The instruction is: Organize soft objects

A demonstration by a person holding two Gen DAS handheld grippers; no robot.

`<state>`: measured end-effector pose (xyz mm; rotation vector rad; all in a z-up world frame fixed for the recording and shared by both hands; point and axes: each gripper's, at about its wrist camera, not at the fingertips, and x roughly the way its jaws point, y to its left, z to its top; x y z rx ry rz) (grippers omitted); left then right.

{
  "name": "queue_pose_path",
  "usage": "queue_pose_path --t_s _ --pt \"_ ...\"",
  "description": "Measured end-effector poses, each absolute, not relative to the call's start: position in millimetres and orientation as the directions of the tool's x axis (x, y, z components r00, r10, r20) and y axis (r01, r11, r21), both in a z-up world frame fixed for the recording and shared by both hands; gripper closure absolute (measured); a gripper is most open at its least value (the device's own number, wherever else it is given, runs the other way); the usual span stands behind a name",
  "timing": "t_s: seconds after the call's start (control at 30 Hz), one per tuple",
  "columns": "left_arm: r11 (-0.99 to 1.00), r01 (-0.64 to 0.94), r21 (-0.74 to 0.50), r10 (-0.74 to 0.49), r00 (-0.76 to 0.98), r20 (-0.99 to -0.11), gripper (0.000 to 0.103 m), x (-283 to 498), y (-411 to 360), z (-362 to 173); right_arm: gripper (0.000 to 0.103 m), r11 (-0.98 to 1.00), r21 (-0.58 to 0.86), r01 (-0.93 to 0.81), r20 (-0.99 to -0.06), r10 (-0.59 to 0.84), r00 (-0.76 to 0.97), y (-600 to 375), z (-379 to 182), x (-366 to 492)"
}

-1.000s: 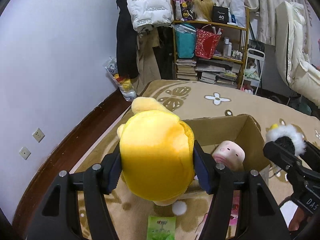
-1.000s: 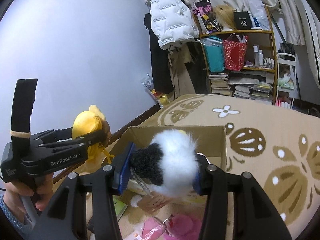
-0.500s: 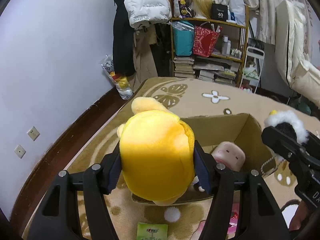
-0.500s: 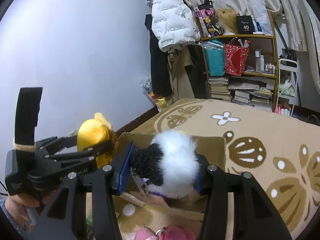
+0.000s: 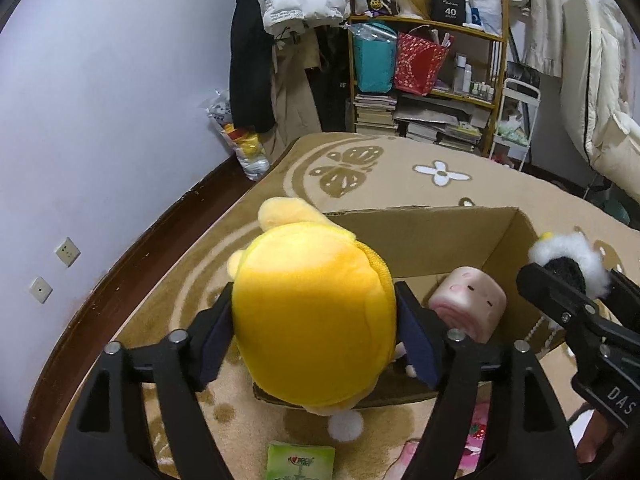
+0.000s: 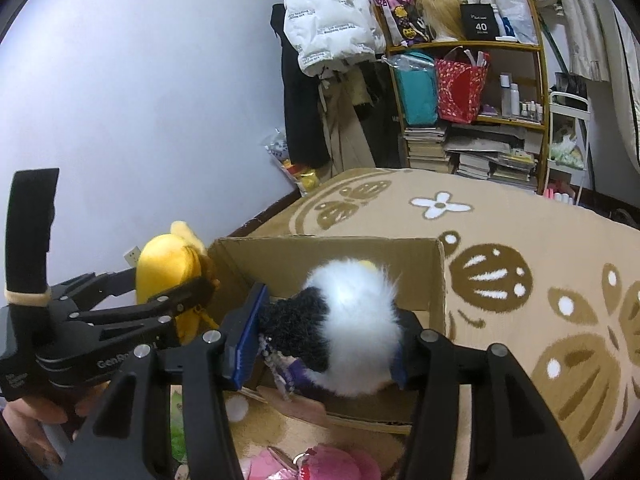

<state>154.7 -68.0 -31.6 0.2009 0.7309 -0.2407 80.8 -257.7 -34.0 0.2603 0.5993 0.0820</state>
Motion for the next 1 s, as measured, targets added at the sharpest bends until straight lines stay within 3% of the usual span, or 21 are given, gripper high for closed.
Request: queue_pose_path --t_s 0.07,0.4,1.0 --pt "0.954 0.273 0.122 -0.120 0.722 -0.681 0.021 156.0 -67.0 -32.2 0.043 0.964 0.267 0.005 -0.551 0.148 0.822 -258.2 -34.4 81.5" --pt "0.958 0.255 0.134 -0.106 0.746 -0.658 0.001 151.9 -60.2 -23.7 0.012 0.951 0.304 0.048 -0.545 0.132 0.828 -269.4 -34.7 77.8" --pt "0.957 0.216 0.193 -0.030 0.736 -0.676 0.001 126.0 -45.2 -20.2 0.011 0.948 0.313 0.053 -0.565 0.141 0.813 -268.3 -31.7 58.2"
